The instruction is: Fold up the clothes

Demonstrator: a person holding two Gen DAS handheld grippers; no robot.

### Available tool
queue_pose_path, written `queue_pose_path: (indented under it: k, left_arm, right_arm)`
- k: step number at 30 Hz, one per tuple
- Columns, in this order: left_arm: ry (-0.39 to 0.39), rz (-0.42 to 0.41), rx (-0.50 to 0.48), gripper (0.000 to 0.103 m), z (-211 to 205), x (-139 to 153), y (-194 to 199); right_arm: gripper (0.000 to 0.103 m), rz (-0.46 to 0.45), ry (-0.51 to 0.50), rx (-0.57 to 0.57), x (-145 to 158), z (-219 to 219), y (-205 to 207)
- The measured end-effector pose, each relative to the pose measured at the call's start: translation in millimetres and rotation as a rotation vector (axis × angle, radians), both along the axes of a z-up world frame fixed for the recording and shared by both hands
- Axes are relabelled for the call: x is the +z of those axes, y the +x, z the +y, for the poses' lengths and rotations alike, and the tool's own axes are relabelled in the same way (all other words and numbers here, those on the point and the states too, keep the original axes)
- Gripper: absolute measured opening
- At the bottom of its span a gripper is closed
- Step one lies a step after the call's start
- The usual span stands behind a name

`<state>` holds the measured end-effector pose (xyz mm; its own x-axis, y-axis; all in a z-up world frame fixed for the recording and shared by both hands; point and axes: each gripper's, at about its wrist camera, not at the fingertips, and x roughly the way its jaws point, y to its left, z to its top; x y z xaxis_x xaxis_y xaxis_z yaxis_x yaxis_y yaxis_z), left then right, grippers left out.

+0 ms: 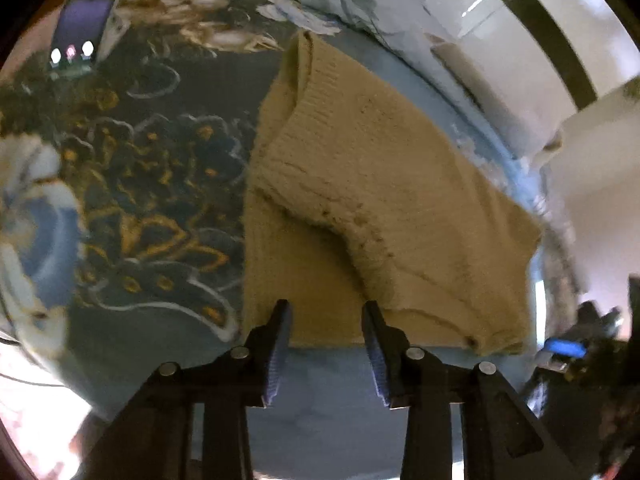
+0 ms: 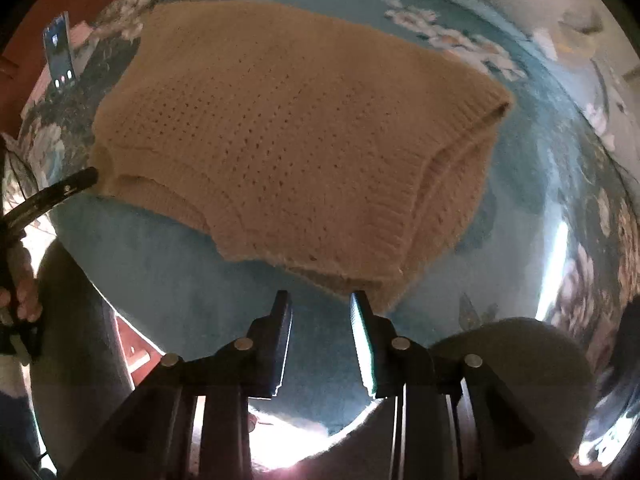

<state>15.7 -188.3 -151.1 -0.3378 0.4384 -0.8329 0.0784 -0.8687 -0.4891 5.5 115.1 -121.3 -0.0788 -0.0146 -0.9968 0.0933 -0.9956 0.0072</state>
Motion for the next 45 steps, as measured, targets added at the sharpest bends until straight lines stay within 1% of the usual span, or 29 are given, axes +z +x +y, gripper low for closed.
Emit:
queue_pose_path:
  k: [2, 4, 5, 6, 8, 9, 11, 12, 14, 17, 18, 22, 24, 27, 30, 32, 34, 38, 40, 41, 42, 44, 45]
  left_arm:
    - [0.042, -0.017, 0.008, 0.045, 2, -2, -7]
    - [0.084, -0.034, 0.015, 0.049, 4, -4, -13]
    - [0.104, -0.043, 0.019, 0.053, 5, -6, -17]
    - [0.109, -0.057, 0.032, 0.055, 5, -8, -20]
    - [0.152, -0.099, 0.091, 0.055, 1, -16, -25]
    - [0.17, -0.107, 0.122, 0.055, -2, -17, -26]
    - [0.205, -0.122, 0.184, 0.055, -6, -18, -27]
    - [0.223, -0.129, 0.216, 0.055, -9, -19, -28]
    - [0.251, -0.144, 0.269, 0.055, -11, -20, -28]
    - [0.288, -0.17, 0.341, 0.055, -13, -26, -31]
    - [0.302, -0.178, 0.366, 0.053, -12, -27, -32]
    - [0.305, -0.201, 0.413, 0.053, -13, -28, -32]
    - [0.306, -0.205, 0.405, 0.052, -11, -25, -32]
    - [0.307, -0.21, 0.392, 0.051, -8, -21, -34]
    - [0.312, -0.212, 0.375, 0.051, -1, -20, -37]
    - [0.291, -0.215, 0.363, 0.051, 4, -20, -38]
    - [0.276, -0.224, 0.36, 0.051, 8, -24, -39]
    - [0.285, -0.231, 0.388, 0.051, 6, -25, -39]
    - [0.279, -0.23, 0.41, 0.046, 3, -23, -39]
    - [0.272, -0.23, 0.424, 0.041, 1, -22, -39]
    - [0.259, -0.228, 0.444, 0.034, -2, -21, -38]
    - [0.245, -0.218, 0.484, 0.024, -5, -19, -36]
    - [0.252, -0.217, 0.495, 0.023, -5, -20, -36]
  right_arm:
    - [0.034, 0.051, -0.03, -0.082, 10, 13, 5]
    - [0.038, 0.109, -0.066, -0.192, 17, 29, 7]
    - [0.041, 0.136, -0.105, -0.26, 17, 38, 8]
    - [0.041, 0.152, -0.166, -0.343, 15, 50, 9]
    - [0.041, 0.15, -0.304, -0.518, 0, 79, 12]
    - [0.041, 0.135, -0.366, -0.583, -10, 87, 13]
    - [0.041, 0.098, -0.486, -0.696, -33, 101, 17]
    - [0.041, 0.08, -0.525, -0.727, -40, 105, 17]
    - [0.041, 0.049, -0.579, -0.754, -52, 110, 15]
    - [0.041, 0.049, -0.665, -0.788, -61, 118, 12]
    - [0.041, 0.052, -0.689, -0.792, -63, 121, 12]
    - [0.041, 0.083, -0.775, -0.829, -75, 118, 16]
    - [0.041, 0.105, -0.817, -0.855, -77, 119, 18]
    - [0.041, 0.125, -0.834, -0.865, -66, 127, 35]
    - [0.041, 0.142, -0.847, -0.871, -57, 130, 39]
    - [0.041, 0.152, -0.849, -0.858, -49, 135, 44]
    - [0.041, 0.124, -0.839, -0.837, -52, 132, 40]
    - [0.041, 0.078, -0.845, -0.845, -71, 126, 39]
    - [0.041, 0.056, -0.856, -0.864, -80, 121, 38]
    - [0.04, 0.061, -0.858, -0.869, -83, 119, 37]
    - [0.033, 0.073, -0.849, -0.87, -83, 118, 36]
    - [0.022, 0.105, -0.831, -0.85, -77, 116, 31]
    - [0.018, 0.118, -0.823, -0.838, -74, 115, 28]
